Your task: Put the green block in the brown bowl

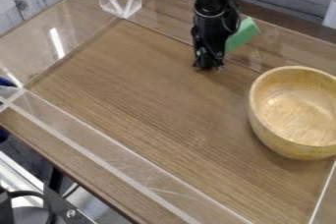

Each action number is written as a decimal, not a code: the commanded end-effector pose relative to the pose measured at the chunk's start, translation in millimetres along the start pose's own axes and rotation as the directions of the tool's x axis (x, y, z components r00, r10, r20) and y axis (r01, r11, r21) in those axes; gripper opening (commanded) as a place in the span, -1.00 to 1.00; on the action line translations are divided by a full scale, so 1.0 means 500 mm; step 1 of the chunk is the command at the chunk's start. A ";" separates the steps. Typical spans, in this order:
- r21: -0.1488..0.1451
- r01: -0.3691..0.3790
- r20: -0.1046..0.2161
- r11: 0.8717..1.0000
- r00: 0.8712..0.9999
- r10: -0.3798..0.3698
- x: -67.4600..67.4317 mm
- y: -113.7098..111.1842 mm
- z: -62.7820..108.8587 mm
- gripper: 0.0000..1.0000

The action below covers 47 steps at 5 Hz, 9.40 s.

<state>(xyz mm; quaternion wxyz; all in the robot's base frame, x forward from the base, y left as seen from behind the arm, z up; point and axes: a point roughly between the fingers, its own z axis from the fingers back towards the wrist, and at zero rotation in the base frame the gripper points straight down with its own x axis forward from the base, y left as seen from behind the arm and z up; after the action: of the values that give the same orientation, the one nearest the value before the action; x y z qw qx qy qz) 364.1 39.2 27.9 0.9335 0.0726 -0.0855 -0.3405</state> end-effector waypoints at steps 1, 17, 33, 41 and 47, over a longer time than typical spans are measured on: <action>0.044 -0.026 0.099 0.999 0.995 0.022 0.010 0.032 0.077 -1.00; -0.117 0.519 0.364 0.846 0.815 -0.450 0.205 -0.253 0.119 -1.00; -0.416 0.361 0.158 0.835 0.932 -0.325 0.198 -0.253 0.022 1.00; -0.298 0.234 0.166 0.926 0.968 -0.191 0.189 -0.228 0.019 1.00; -0.281 0.269 0.169 0.921 0.959 -0.229 0.183 -0.176 0.040 1.00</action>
<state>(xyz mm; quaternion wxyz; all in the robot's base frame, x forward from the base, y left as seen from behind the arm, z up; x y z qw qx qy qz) 365.8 -102.4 29.9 0.8695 -0.0951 -0.0699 -0.4796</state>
